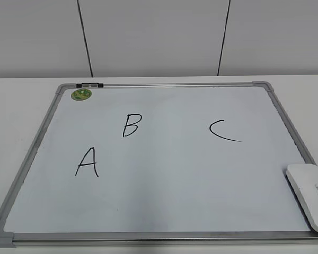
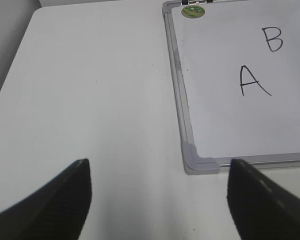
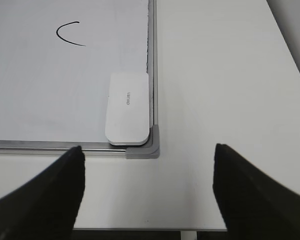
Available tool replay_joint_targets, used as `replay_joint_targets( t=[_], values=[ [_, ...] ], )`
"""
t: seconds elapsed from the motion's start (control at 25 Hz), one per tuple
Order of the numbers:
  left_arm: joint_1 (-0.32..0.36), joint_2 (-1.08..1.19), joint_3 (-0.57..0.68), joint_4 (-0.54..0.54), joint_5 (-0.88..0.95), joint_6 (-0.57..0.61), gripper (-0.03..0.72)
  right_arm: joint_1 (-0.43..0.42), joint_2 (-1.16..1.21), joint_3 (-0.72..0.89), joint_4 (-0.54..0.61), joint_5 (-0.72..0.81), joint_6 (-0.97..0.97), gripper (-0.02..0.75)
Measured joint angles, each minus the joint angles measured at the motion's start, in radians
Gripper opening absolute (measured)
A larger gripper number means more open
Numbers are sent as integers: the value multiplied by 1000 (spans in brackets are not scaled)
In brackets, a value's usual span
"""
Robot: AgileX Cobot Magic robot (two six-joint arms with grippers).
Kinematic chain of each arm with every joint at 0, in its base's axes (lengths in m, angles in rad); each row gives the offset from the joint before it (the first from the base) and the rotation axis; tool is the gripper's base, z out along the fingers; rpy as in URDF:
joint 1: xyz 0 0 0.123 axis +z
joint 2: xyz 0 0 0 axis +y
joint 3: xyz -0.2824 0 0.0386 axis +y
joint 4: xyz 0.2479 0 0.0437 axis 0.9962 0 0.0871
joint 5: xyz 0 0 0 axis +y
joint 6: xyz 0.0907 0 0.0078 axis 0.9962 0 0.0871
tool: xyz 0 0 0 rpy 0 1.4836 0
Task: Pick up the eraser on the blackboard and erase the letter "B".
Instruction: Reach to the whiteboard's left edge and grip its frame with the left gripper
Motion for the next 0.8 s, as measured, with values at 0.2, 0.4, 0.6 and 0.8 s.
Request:
replay_joint_targets(
  t=[0.2, 0.4, 0.6, 0.8],
  values=[
    [0, 0, 0, 0, 0, 0, 634, 0, 0, 0, 0, 0, 0, 592],
    [0, 0, 0, 0, 0, 0, 621, 0, 0, 0, 0, 0, 0, 592],
    [0, 0, 0, 0, 0, 0, 613, 0, 0, 0, 0, 0, 0, 592],
    [0, 33, -37, -21, 8, 0, 610, 0, 0, 0, 0, 0, 0, 592]
  ],
)
